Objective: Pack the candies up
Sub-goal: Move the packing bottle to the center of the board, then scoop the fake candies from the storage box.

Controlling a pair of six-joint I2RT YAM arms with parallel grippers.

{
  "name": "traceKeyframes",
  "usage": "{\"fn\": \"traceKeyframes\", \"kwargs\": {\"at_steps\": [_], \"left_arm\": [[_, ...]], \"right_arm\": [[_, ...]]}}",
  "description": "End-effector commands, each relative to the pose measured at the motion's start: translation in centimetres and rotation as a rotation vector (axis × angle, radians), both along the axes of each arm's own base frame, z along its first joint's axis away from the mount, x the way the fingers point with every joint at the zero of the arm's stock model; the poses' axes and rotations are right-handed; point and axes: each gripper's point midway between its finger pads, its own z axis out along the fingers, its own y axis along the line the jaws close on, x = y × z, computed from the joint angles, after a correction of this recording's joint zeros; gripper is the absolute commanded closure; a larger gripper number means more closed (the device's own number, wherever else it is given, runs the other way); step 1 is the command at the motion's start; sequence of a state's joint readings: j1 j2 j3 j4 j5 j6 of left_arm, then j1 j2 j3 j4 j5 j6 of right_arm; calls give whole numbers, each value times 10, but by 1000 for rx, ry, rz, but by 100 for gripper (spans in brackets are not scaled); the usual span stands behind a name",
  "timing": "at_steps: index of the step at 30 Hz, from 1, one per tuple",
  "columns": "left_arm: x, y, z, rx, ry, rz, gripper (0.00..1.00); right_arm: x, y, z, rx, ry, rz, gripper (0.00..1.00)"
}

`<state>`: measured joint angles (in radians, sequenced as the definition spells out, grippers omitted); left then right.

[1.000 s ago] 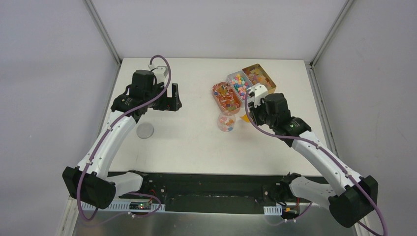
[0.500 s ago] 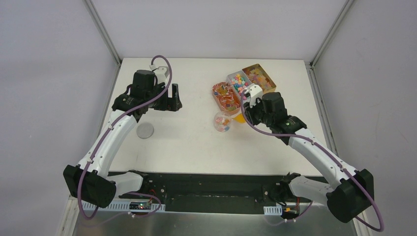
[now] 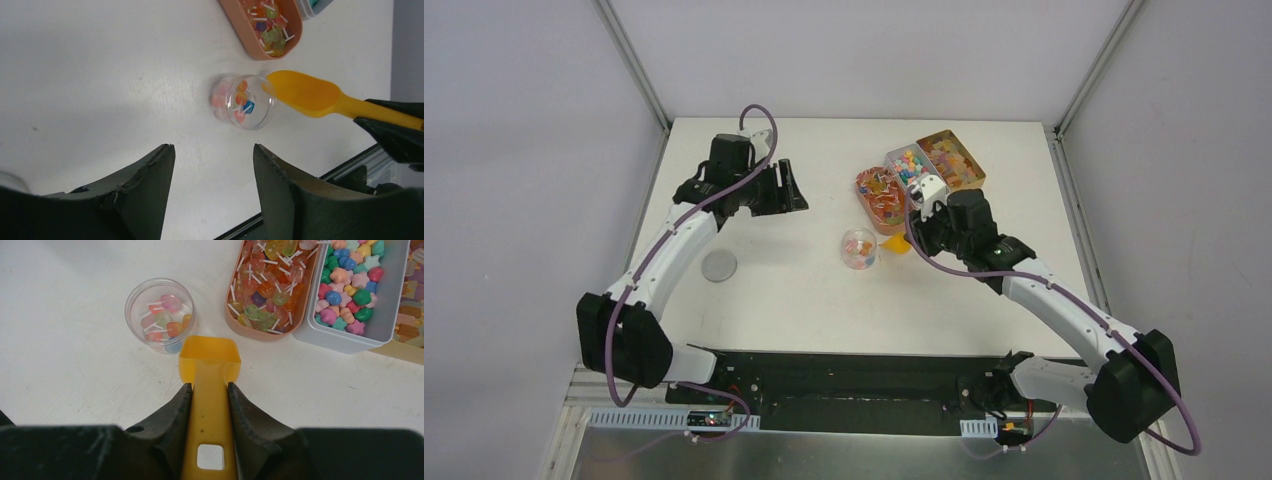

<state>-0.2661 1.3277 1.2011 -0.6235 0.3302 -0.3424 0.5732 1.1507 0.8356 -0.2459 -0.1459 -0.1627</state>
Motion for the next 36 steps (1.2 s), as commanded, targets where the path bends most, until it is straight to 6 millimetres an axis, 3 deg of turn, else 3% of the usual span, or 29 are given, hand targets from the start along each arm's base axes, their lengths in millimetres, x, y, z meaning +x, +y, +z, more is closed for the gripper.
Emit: {"fn": "traceKeyframes", "kwargs": {"at_steps": [1,4,9,18,25,36], "left_arm": [[44,-25,23,-186,-58,50,41],[72,-34,18,-212,-62,70,44],[122,-47,3,-236,-70,88,48],[199,-73,-41,-309,-55,106,54],[225,-92,-90,-365,43,122,58],[234,-123,-119,-440,98,68,60]], "right_arm": [[29,8,53,82,-130,-46,100],[42,9,68,89,-158,-60,100],[63,8,74,52,-168,-88,100],[93,2,58,-90,-160,-115,100],[100,-6,37,-208,-101,-119,100],[105,3,-10,-244,-29,-79,100]]}}
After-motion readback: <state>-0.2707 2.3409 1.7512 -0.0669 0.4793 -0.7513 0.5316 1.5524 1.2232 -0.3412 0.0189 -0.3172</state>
